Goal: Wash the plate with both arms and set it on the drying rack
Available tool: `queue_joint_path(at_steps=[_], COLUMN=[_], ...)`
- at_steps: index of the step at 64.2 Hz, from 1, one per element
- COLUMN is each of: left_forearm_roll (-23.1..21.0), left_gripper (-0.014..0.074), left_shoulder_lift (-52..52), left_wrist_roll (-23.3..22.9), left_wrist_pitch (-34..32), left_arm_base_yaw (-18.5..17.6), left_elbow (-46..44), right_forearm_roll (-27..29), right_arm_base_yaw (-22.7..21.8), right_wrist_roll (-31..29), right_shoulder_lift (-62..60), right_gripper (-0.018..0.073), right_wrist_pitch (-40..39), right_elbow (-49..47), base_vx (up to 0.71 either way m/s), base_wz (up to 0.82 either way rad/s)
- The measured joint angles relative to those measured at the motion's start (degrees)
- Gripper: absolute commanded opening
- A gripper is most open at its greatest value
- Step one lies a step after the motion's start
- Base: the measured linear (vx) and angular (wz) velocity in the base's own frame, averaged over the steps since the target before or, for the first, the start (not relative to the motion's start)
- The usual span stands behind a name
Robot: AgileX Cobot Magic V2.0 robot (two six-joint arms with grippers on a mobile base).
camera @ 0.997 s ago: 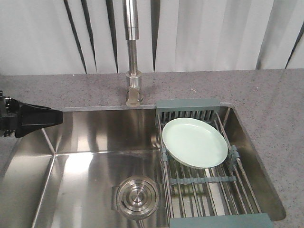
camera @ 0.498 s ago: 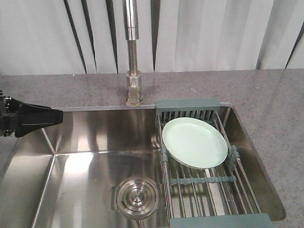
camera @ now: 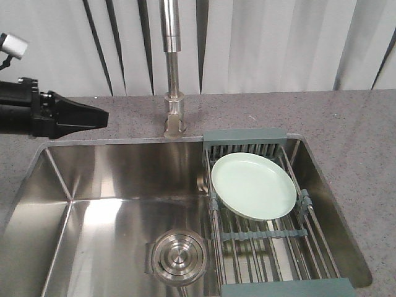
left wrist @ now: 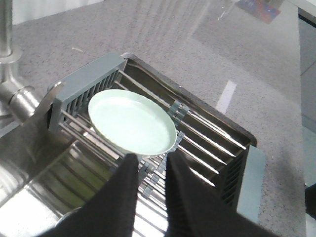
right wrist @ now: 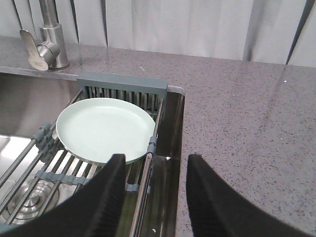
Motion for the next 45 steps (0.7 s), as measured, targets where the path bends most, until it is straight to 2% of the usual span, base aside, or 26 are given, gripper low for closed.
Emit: queue_joint_path(at_steps=[26,45], left_forearm_roll=[0.05,-0.09], left_gripper=[-0.0007,-0.0006], left_shoulder_lift=[19.16,32.58], left_wrist_roll=[-0.22,-0.25], left_wrist_pitch=[-0.73,-5.8], left_arm_base_yaw=[-11.41,-16.5], left_elbow=[-14.51,-22.96], right_forearm_roll=[0.0,0.0], right_arm_base_yaw=[0.0,0.0], right_wrist_roll=[0.0,0.0], right_shoulder_lift=[0.0,0.0], right_gripper=[0.029,0.029], right_wrist_pitch=[0.0,0.0], right_elbow=[0.0,0.0], base_vx=[0.0,0.0], base_wz=[0.0,0.0])
